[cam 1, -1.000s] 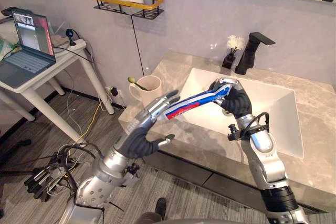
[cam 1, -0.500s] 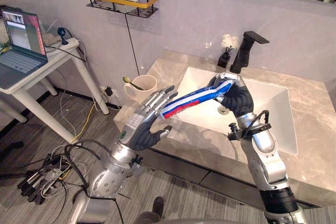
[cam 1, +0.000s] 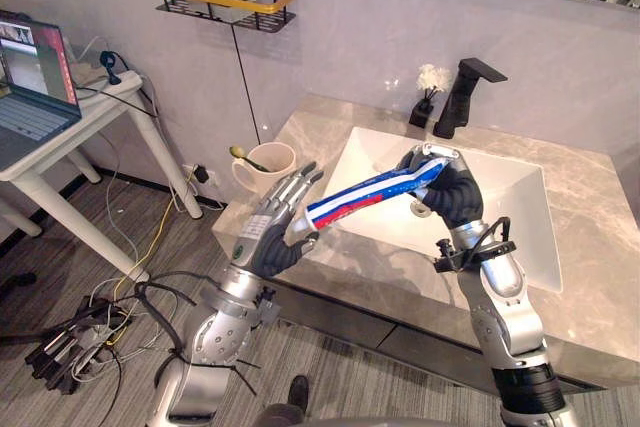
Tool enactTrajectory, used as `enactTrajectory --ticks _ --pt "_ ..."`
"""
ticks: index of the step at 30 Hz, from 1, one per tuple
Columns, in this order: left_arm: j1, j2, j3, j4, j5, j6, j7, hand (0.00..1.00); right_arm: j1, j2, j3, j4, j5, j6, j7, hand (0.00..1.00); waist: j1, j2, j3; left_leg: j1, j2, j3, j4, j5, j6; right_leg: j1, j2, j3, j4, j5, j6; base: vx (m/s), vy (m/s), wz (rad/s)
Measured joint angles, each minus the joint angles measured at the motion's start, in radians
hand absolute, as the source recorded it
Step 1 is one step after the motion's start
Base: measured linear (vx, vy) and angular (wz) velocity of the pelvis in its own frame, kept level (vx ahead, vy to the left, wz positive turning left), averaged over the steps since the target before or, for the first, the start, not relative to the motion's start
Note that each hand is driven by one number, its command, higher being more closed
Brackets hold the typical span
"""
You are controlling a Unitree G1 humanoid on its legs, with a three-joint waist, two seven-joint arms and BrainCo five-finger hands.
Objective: Organize washtable
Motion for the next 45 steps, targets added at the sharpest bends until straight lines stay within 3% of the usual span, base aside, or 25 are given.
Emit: enactTrajectory --ticks 1,17,30,31,45 --pt "0.0 -0.001 0.0 0.004 -0.001 0.001 -0.001 1.0 0.0 0.005 -0.003 0.0 0.0 0.007 0.0 1.0 0.0 -0.001 0.0 0.0 0.0 0.0 0.0 0.0 0.0 0.0 0.0 0.0 0.0 0.0 0.001 0.0 0.0 0.0" --pt "-0.043 -0.031 -0.003 0.011 -0.034 0.006 0.002 1.0 0.007 0.008 -0.024 0.0 0.008 0.035 0.001 1.0 -0.006 -0.007 0.004 0.001 0.001 0.012 0.0 -0.001 0.0 -0.006 -0.001 0.011 0.0 0.004 0.002 0.0 -0.001 -0.01" --pt "-0.115 -0.032 -0.038 0.059 -0.06 0.041 0.004 1.0 0.008 0.033 -0.028 0.0 0.008 0.036 -0.026 1.0 -0.024 -0.009 0.005 0.0 0.001 0.014 0.0 0.0 0.0 -0.009 -0.002 0.015 0.0 0.006 0.002 0.0 0.0 0.0" --pt "-0.126 -0.032 -0.047 0.076 -0.06 0.041 0.004 0.0 0.008 0.035 -0.028 0.0 0.008 0.036 -0.026 1.0 -0.025 -0.009 0.005 0.0 0.001 0.014 0.0 0.0 0.0 -0.009 -0.002 0.015 0.001 0.006 0.002 0.0 0.0 0.0" --pt "-0.167 -0.04 -0.131 0.131 -0.058 0.048 0.0 0.0 0.006 0.046 -0.027 0.0 0.008 0.035 -0.054 1.0 -0.027 -0.01 0.006 0.0 0.001 0.016 0.0 0.0 0.0 -0.011 -0.002 0.017 0.001 0.007 0.002 0.0 0.0 0.0"
